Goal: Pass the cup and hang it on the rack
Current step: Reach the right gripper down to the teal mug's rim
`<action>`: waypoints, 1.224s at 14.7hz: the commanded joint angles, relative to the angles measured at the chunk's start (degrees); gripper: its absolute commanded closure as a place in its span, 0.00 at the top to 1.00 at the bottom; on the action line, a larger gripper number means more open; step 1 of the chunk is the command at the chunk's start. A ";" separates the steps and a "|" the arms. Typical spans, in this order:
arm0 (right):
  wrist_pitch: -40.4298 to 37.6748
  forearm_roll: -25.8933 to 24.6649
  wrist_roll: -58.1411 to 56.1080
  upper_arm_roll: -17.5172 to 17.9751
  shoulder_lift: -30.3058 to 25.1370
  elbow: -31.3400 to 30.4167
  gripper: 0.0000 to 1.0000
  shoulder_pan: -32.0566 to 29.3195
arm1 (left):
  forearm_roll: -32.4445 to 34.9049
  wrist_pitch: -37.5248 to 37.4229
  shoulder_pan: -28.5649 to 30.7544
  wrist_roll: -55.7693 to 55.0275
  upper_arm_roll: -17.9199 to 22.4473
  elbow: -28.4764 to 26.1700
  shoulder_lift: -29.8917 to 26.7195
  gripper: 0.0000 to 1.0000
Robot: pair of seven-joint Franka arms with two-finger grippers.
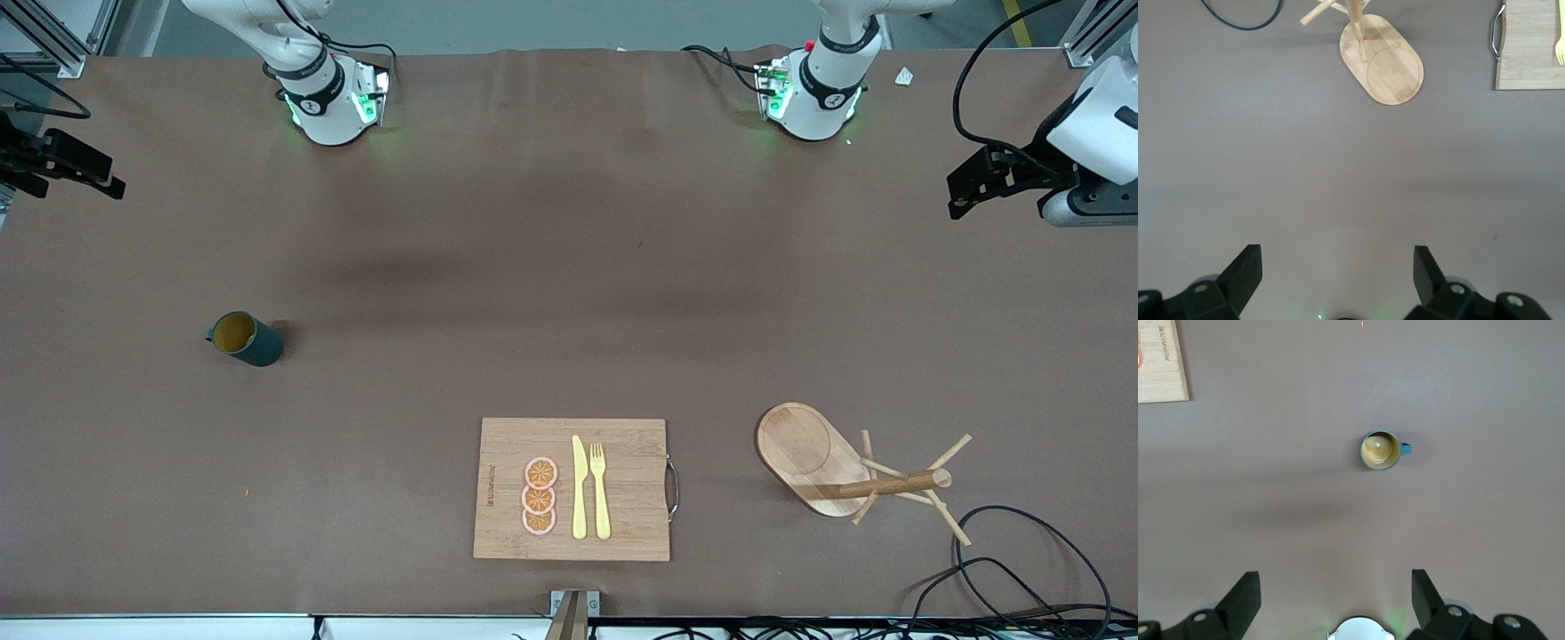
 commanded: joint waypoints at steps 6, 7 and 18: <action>0.46 -0.68 -0.73 -0.13 -1.70 -1.48 1.00 0.24 | -0.57 -0.39 -0.05 0.57 0.42 0.01 -0.81 1.00; 0.46 -0.59 0.05 -0.13 -1.53 -0.96 1.00 0.15 | -0.48 -0.39 -0.31 0.30 0.42 0.10 -0.73 1.00; 10.36 1.08 -9.83 -0.31 18.14 0.55 1.00 -3.19 | -0.92 -0.22 -0.49 -0.05 -1.08 -0.43 -0.46 1.00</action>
